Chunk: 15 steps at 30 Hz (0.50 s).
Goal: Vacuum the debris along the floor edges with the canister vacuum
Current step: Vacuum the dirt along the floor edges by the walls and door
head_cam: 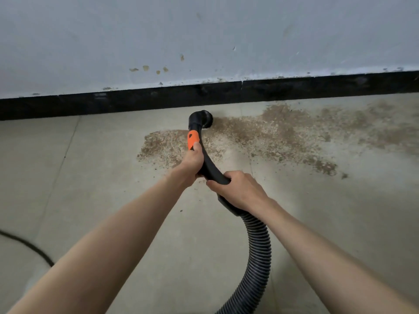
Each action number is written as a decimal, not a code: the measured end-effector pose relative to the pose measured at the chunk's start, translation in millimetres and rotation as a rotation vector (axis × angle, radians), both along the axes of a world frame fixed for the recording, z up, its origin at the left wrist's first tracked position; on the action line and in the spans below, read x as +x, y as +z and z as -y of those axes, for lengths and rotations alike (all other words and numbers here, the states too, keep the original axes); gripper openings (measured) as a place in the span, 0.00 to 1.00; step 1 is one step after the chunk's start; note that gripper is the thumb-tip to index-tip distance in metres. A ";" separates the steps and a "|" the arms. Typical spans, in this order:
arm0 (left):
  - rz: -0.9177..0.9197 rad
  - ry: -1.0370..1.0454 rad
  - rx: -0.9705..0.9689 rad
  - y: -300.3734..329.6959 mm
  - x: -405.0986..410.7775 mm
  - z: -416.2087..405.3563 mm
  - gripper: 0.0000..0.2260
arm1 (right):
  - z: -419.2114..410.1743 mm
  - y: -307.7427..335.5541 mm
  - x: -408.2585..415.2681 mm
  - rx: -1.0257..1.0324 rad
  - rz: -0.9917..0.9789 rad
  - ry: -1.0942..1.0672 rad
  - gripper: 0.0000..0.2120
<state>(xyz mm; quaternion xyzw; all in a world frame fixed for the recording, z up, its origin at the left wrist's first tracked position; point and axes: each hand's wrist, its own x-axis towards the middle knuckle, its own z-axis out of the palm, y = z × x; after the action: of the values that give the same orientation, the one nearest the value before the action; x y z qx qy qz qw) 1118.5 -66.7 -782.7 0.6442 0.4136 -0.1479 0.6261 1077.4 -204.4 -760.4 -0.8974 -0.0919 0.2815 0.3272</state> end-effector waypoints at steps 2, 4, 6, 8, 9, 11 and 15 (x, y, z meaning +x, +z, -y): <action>-0.007 -0.019 0.009 -0.4 4.8 11.3 0.24 | 10.9 -2.4 3.4 -0.006 -0.004 -0.018 0.17; 0.006 -0.039 0.016 0.3 9.7 23.3 0.24 | 21.6 -4.3 6.0 -0.001 -0.007 -0.047 0.18; 0.013 -0.062 0.009 -1.2 16.0 34.5 0.26 | 31.6 -5.9 8.2 0.016 -0.014 -0.085 0.19; 0.021 -0.080 0.002 -3.8 21.7 45.4 0.26 | 40.1 -8.2 10.3 0.031 -0.020 -0.116 0.19; 0.026 -0.081 0.006 -5.1 24.0 50.9 0.26 | 43.7 -9.3 11.3 0.031 -0.018 -0.126 0.19; 0.034 -0.087 0.021 -7.9 27.3 61.3 0.25 | 51.2 -11.1 13.1 0.023 -0.013 -0.140 0.19; 0.061 -0.129 0.036 -12.7 35.4 79.9 0.26 | 68.4 -12.9 17.4 0.010 -0.018 -0.166 0.19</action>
<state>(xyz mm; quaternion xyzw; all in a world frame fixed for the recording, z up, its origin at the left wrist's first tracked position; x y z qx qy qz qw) 1153.9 -146.6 -795.4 0.6851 0.3545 -0.1609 0.6157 1094.9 -272.7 -773.4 -0.8978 -0.0155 0.2608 0.3547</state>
